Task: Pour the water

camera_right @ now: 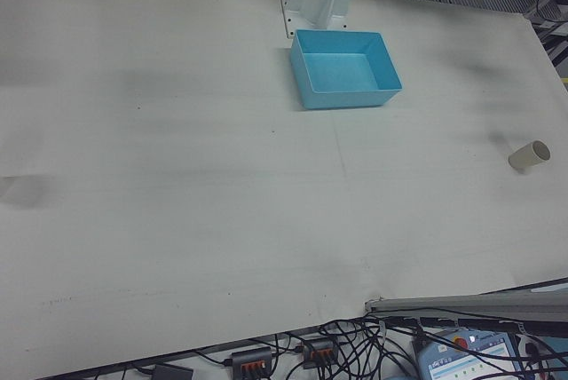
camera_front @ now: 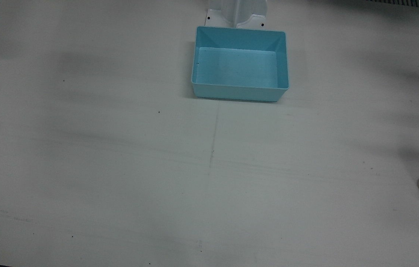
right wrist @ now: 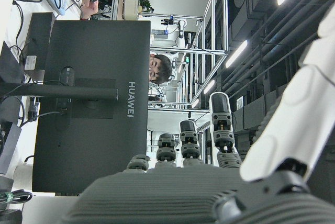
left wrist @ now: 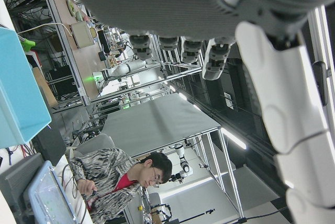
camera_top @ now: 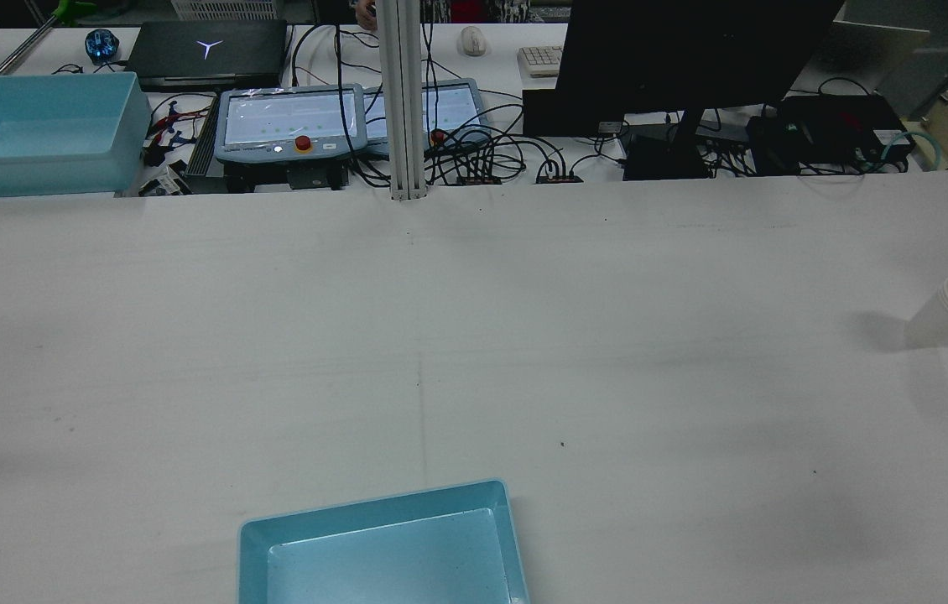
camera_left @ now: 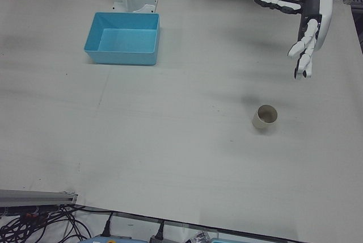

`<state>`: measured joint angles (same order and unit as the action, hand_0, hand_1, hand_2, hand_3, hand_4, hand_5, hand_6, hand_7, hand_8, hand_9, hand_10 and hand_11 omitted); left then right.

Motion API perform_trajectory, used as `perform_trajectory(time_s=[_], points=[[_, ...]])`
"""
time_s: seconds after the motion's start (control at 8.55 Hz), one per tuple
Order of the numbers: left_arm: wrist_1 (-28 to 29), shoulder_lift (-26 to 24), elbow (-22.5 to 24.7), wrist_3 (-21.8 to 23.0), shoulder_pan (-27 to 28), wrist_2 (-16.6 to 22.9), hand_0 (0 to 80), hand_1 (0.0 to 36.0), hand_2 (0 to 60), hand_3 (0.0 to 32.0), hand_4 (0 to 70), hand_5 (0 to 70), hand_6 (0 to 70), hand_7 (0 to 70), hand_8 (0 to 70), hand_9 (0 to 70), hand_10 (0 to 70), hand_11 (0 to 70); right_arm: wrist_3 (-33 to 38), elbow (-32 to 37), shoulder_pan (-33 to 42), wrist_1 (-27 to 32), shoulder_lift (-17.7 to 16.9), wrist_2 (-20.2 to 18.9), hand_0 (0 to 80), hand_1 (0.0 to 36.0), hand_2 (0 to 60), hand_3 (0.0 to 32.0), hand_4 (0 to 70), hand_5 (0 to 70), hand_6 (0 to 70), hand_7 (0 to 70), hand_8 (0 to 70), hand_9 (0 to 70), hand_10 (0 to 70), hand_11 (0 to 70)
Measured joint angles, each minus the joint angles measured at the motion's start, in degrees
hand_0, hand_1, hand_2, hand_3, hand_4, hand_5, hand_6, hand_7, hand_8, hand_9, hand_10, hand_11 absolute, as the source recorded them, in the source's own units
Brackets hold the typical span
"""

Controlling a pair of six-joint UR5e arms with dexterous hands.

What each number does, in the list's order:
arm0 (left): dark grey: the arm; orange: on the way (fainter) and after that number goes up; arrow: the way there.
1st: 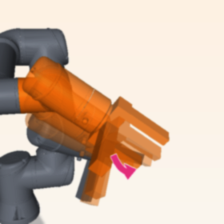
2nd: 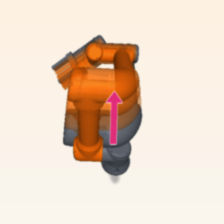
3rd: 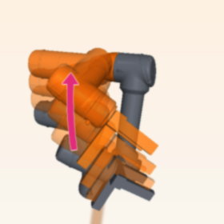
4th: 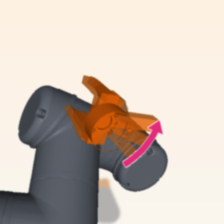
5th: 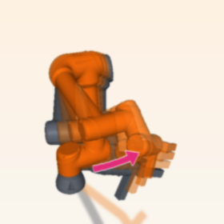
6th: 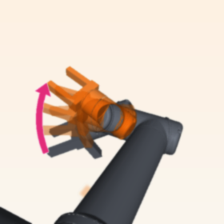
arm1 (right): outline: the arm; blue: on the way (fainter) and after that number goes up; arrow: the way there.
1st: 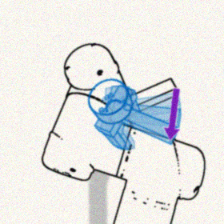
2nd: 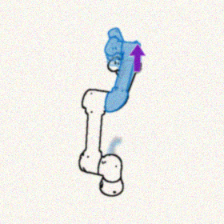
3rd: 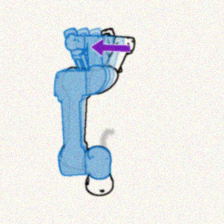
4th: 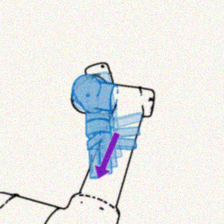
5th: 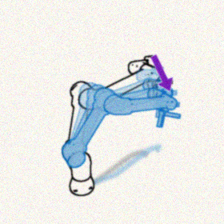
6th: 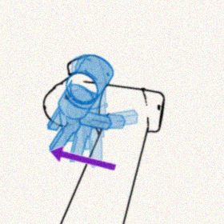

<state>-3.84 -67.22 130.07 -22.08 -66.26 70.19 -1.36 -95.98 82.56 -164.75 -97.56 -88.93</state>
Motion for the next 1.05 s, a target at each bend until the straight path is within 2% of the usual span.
perform_trajectory(time_s=[0.12, 0.47, 0.7, 0.94, 1.05], points=[[2.49, 0.35, -2.45, -0.35, 0.15, -0.03, 55.0, 4.3, 0.0, 0.0, 19.4, 14.7, 7.7, 12.9, 4.1, 5.0, 4.4, 7.6, -0.36, 0.00, -0.28, -0.12, 0.29, 0.03, 48.2, 4.7, 0.0, 0.0, 29.4, 24.8, 12.8, 20.4, 10.2, 11.6, 5.0, 7.7], [21.01, 0.61, -21.70, -0.41, 0.24, 0.01, 54.8, 3.7, 0.0, 0.0, 23.0, 17.2, 10.2, 14.9, 5.2, 6.2, 4.9, 8.2, -1.23, 0.42, -0.24, -0.14, 0.00, 0.15, 47.8, 4.3, 0.0, 0.0, 28.1, 23.2, 12.0, 19.5, 9.8, 11.1, 5.4, 8.2], [29.80, -0.28, -33.44, -1.02, 0.31, -0.05, 54.8, 3.8, 0.0, 0.0, 23.8, 17.0, 11.0, 15.7, 6.3, 7.5, 5.7, 9.3, -2.22, 0.17, -0.43, -0.16, -0.13, 0.13, 48.3, 4.9, 0.0, 0.0, 30.7, 24.3, 12.8, 20.6, 10.3, 11.7, 5.4, 8.2], [34.64, -3.56, -42.29, -3.79, 0.66, -0.40, 55.8, 5.3, 0.0, 0.0, 23.3, 17.7, 11.1, 16.8, 6.2, 7.4, 6.4, 10.5, -2.85, 0.00, -1.23, -0.24, -0.11, 0.15, 48.6, 5.3, 0.0, 0.0, 31.3, 24.2, 12.6, 20.5, 10.6, 12.0, 5.5, 8.4], [35.34, -5.91, -45.26, -4.62, 1.36, -0.57, 59.3, 9.8, 0.0, 0.0, 20.3, 18.8, 9.7, 16.4, 5.0, 5.0, 7.6, 12.7, -2.98, 0.00, -1.65, -0.27, -0.10, 0.16, 48.8, 5.5, 0.0, 0.0, 30.3, 23.6, 12.0, 19.7, 10.3, 11.6, 5.4, 8.2]])
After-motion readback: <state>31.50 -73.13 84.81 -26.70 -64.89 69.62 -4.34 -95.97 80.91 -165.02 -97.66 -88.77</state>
